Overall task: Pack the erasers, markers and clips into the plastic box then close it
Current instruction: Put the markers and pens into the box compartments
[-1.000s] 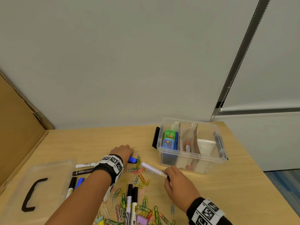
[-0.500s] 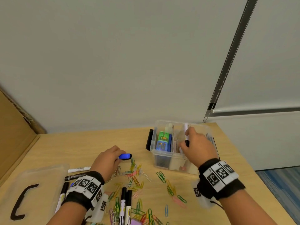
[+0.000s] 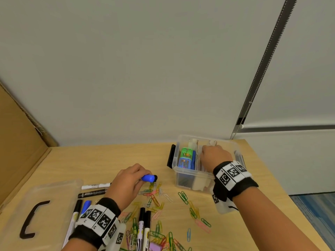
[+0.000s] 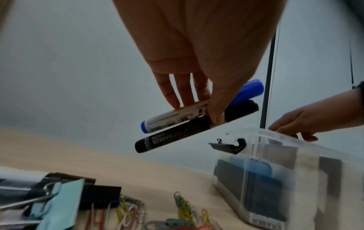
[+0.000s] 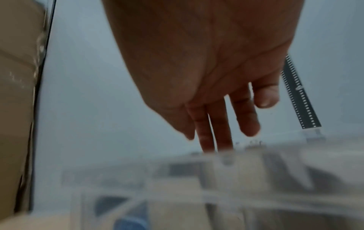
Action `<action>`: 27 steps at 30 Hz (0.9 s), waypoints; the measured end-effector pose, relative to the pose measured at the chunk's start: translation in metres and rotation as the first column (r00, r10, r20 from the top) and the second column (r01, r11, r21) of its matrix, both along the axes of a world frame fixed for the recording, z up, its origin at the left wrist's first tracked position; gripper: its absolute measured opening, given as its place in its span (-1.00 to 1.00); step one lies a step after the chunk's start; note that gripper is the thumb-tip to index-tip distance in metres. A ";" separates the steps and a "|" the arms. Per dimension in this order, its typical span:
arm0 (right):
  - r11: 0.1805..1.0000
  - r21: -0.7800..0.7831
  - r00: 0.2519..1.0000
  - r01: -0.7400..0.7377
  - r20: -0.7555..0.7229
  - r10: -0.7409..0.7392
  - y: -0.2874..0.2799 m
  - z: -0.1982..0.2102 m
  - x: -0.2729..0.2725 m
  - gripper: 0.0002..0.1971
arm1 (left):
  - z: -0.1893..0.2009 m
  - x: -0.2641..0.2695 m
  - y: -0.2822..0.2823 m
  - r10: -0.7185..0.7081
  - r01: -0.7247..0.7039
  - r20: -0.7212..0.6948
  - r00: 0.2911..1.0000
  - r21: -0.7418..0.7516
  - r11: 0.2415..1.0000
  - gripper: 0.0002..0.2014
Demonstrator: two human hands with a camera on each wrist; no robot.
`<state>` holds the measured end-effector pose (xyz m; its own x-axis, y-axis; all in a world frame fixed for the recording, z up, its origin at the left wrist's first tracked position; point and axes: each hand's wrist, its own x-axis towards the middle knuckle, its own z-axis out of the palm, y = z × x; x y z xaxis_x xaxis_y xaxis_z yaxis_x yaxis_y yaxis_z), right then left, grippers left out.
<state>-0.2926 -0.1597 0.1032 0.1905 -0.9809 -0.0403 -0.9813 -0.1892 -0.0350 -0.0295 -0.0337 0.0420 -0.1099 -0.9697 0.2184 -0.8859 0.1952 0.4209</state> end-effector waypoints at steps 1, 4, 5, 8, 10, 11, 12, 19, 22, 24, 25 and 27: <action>0.997 -0.073 0.994 -0.007 0.109 0.015 0.005 0.002 -0.005 -0.76 | 0.003 -0.001 0.001 -0.010 0.010 -0.021 1.000 -0.013 1.000 -0.63; 0.972 -0.233 0.856 0.020 0.506 0.104 0.022 0.007 -0.015 -0.88 | 0.018 -0.012 0.002 -0.055 0.050 -0.097 0.994 -0.054 0.997 -0.64; 0.975 -0.222 0.780 0.002 0.610 0.137 0.030 0.010 -0.016 -0.91 | 0.024 -0.018 0.002 -0.074 0.067 -0.114 0.991 -0.064 0.996 -0.65; 0.971 -0.095 0.556 -0.220 0.805 0.205 0.055 0.018 -0.015 -0.85 | 0.045 -0.043 -0.001 -0.137 0.122 -0.156 0.978 -0.100 0.987 -0.68; 0.912 0.026 0.523 -0.410 0.825 0.212 0.069 0.021 -0.011 -0.74 | 0.056 -0.061 -0.005 -0.168 0.147 -0.196 0.966 -0.118 0.982 -0.70; 0.880 0.061 0.506 -0.471 0.836 0.213 0.073 0.020 -0.008 -0.69 | 0.060 -0.069 -0.007 -0.183 0.157 -0.220 0.958 -0.127 0.979 -0.70; 0.864 0.064 0.473 -0.499 0.856 0.209 0.076 0.019 -0.005 -0.66 | 0.063 -0.076 -0.009 -0.190 0.162 -0.245 0.951 -0.131 0.978 -0.70; 0.899 -0.076 0.293 -0.432 0.931 0.219 0.077 0.022 -0.005 -0.66 | 0.073 -0.088 -0.017 -0.155 0.111 -0.473 0.868 -0.119 0.987 -0.71; 0.940 -0.231 0.346 -0.253 0.885 0.310 0.071 0.028 -0.020 -0.76 | 0.073 -0.083 -0.012 -0.137 0.072 -0.500 0.855 -0.147 0.987 -0.75; 0.929 -0.371 0.442 -0.012 0.831 0.338 0.062 0.027 -0.032 -0.80 | 0.066 -0.075 -0.010 -0.083 0.026 -0.446 0.891 -0.133 0.991 -0.74; 0.903 -0.422 0.516 0.086 0.794 0.322 0.057 0.023 -0.036 -0.80 | 0.062 -0.070 -0.009 -0.058 0.008 -0.427 0.902 -0.118 0.993 -0.73; 0.897 -0.420 0.650 0.135 0.721 0.239 0.046 0.010 -0.037 -0.81 | 0.055 -0.065 -0.006 -0.033 -0.007 -0.413 0.910 -0.095 0.995 -0.70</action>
<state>-0.3300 -0.1132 0.1134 0.0215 -0.8496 0.5271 -0.6376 -0.4177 -0.6473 -0.0942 -0.0398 0.0970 -0.0027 -0.9421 0.3352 -0.6334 0.2610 0.7284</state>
